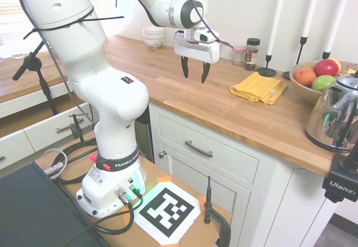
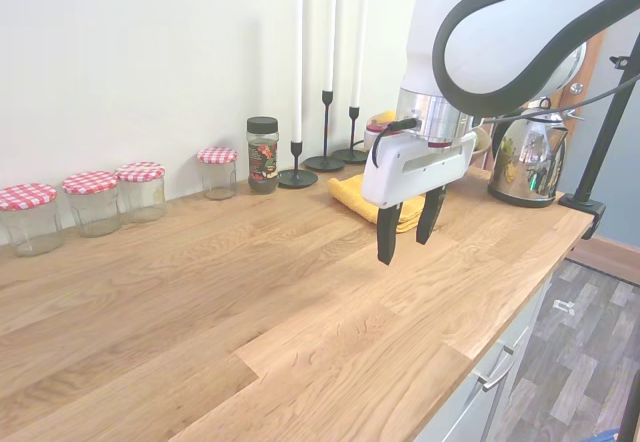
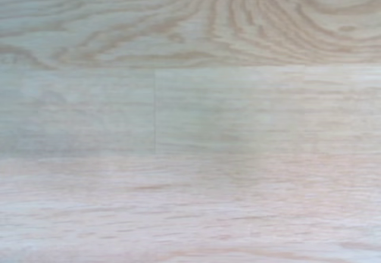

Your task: Wipe the counter

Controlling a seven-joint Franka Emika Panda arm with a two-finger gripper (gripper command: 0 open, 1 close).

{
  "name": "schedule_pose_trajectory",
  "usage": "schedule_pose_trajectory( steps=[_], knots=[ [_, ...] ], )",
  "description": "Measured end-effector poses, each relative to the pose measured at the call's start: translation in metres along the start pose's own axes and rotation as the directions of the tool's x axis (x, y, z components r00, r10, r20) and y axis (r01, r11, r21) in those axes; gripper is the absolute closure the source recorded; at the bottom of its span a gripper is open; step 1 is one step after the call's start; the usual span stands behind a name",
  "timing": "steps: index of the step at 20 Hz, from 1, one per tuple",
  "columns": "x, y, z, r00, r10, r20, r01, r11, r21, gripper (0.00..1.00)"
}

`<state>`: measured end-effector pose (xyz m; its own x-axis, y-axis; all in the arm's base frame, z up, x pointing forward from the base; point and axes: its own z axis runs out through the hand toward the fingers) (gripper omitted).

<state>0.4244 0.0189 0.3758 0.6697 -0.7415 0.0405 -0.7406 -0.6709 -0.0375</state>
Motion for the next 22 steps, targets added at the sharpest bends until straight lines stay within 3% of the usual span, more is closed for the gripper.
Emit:
schedule_pose_trajectory(
  steps=[12,22],
  knots=[
    [0.016,-0.015,-0.010,1.000,0.010,-0.011,-0.010,1.000,0.017,0.00],
    [0.093,0.002,-0.013,0.996,0.085,0.011,-0.086,0.996,0.033,0.00]
  ],
)
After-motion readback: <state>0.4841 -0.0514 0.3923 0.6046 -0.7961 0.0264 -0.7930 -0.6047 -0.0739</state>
